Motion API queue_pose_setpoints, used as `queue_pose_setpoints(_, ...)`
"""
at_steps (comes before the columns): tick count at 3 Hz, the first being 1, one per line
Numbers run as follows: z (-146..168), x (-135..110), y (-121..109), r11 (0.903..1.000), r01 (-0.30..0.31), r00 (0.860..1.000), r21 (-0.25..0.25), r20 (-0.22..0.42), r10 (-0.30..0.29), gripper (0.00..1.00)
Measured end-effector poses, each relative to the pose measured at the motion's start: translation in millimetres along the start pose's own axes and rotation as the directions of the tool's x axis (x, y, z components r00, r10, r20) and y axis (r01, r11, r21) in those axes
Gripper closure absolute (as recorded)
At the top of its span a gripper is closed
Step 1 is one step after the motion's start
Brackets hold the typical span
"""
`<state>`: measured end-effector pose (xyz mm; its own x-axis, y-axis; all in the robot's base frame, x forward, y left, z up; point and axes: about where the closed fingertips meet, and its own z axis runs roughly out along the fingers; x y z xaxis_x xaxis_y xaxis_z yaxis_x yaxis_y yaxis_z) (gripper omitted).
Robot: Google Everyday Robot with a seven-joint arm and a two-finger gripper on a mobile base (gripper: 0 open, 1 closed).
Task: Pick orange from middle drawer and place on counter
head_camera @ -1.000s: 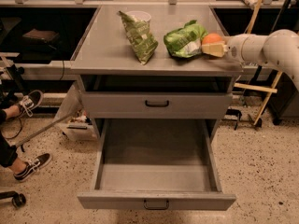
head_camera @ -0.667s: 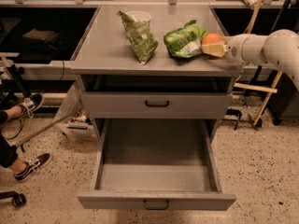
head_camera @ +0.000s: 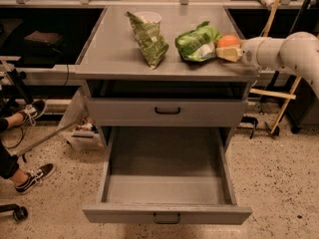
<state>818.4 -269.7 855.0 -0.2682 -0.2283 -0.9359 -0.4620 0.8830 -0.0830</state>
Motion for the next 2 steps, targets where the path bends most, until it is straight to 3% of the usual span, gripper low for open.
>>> queue_pose_setpoints(1,0.0,0.0,0.0,1.0000,0.000,1.000,0.000,0.000,0.000,0.00)
queue_pose_setpoints(2,0.0,0.0,0.0,1.0000,0.000,1.000,0.000,0.000,0.000,0.00)
